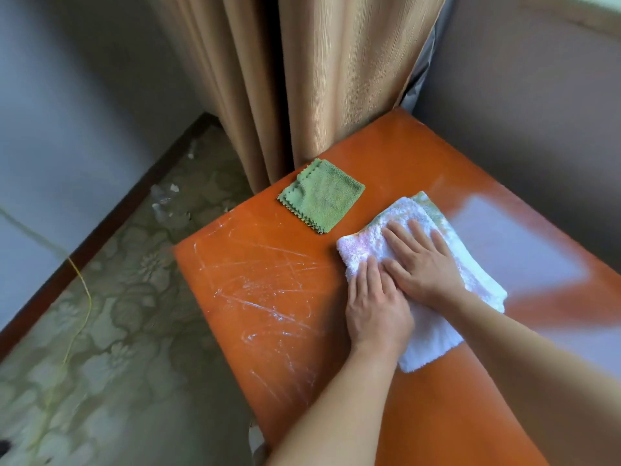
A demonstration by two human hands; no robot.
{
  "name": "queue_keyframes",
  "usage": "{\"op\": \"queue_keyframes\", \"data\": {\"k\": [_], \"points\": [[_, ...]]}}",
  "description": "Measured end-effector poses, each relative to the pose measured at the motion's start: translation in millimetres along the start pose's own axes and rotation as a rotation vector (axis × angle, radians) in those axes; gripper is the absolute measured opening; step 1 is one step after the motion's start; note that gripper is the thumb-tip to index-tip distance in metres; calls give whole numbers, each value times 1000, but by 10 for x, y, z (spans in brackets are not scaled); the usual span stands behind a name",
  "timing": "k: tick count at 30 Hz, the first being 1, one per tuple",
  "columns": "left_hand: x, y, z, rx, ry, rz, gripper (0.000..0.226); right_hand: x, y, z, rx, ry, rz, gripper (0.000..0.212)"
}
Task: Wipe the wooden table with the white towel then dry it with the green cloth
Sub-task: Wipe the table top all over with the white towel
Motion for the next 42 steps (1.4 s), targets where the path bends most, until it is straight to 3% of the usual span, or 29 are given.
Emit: {"op": "queue_keyframes", "data": {"k": [6,15,20,29,42], "points": [[462,614,255,57,-37,15,54,654,493,-152,-18,3,94,67],[1435,1445,832,-58,8,92,46,1848,1222,-429,-85,-40,170,59],[1712,1640,867,-111,-15,185,48,2219,1329,-518,-38,-37,193,59],[2163,1162,878,-253,33,284,44,2587,790,-610,-4,-81,183,56],[2878,-55,940,-410,20,276,41,3126,-562,-654,10,-68,226,66]]}}
Point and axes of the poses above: each hand's wrist, its own y-axis away from the middle knuckle, its own z-axis out of the back of the hand, x = y × z, the point moved 10 cm from there along -y, towards the middle knuckle, and after that the axes turned 11 degrees about -x, right-handed, at the moved point
